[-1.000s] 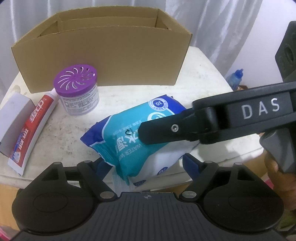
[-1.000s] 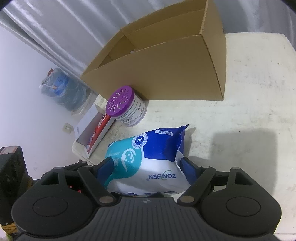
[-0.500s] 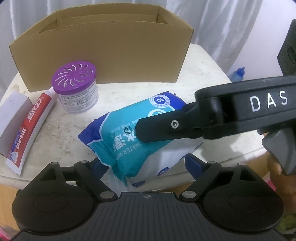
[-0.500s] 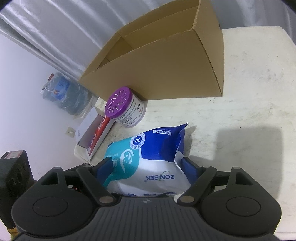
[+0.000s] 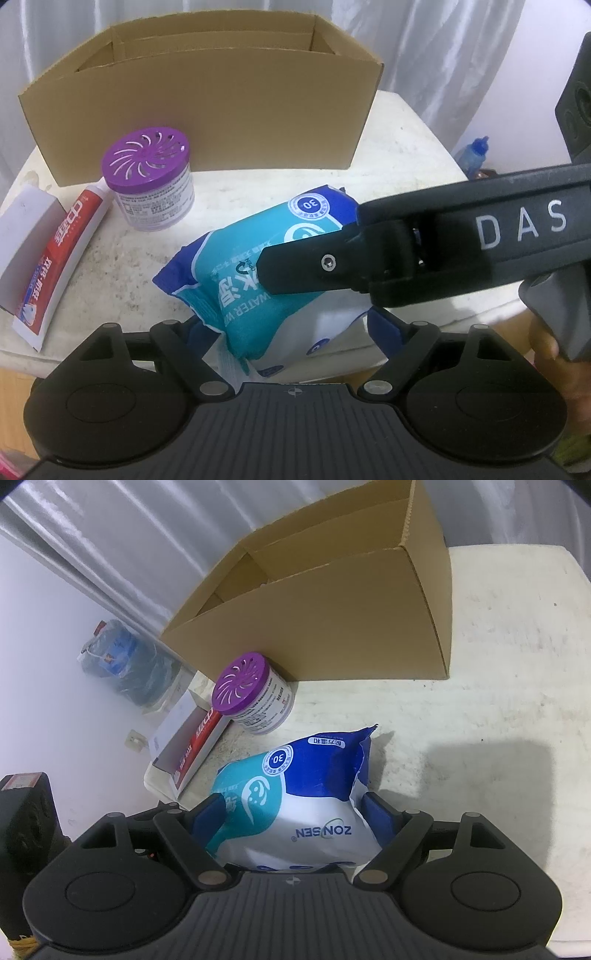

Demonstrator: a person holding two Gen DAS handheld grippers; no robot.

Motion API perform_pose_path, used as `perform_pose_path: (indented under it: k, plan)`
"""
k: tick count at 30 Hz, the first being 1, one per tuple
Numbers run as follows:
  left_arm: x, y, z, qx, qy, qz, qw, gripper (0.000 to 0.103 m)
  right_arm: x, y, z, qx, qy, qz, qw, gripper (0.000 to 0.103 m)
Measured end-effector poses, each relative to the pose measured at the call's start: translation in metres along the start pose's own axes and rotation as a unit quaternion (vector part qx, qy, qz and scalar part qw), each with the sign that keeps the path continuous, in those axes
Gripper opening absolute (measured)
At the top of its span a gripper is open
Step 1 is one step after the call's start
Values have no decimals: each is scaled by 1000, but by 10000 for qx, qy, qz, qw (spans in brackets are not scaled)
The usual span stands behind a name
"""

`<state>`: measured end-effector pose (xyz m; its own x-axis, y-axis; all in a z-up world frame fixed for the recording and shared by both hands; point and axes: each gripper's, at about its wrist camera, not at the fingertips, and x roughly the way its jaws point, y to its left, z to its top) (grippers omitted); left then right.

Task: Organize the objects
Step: 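Lift the wet wipes pack off the table with the right gripper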

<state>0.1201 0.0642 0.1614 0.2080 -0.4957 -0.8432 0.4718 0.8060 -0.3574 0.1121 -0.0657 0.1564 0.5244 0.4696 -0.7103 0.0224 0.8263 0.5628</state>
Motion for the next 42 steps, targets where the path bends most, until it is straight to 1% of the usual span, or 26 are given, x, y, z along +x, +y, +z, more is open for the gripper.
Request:
perform_pose_path:
  k: [10, 22, 42]
  plan:
    - [-5, 5, 0, -32, -43, -27, 10000, 84, -1, 6, 0, -80, -33, -56, 9999, 84]
    - [-18, 6, -2, -25, -140, 22, 9999, 84, -5, 12, 3, -186, -69, -60, 9998, 84]
    - [-26, -2, -3, -7, -215, 105, 9997, 84, -12, 15, 1, -208, -152, -29, 9997, 84]
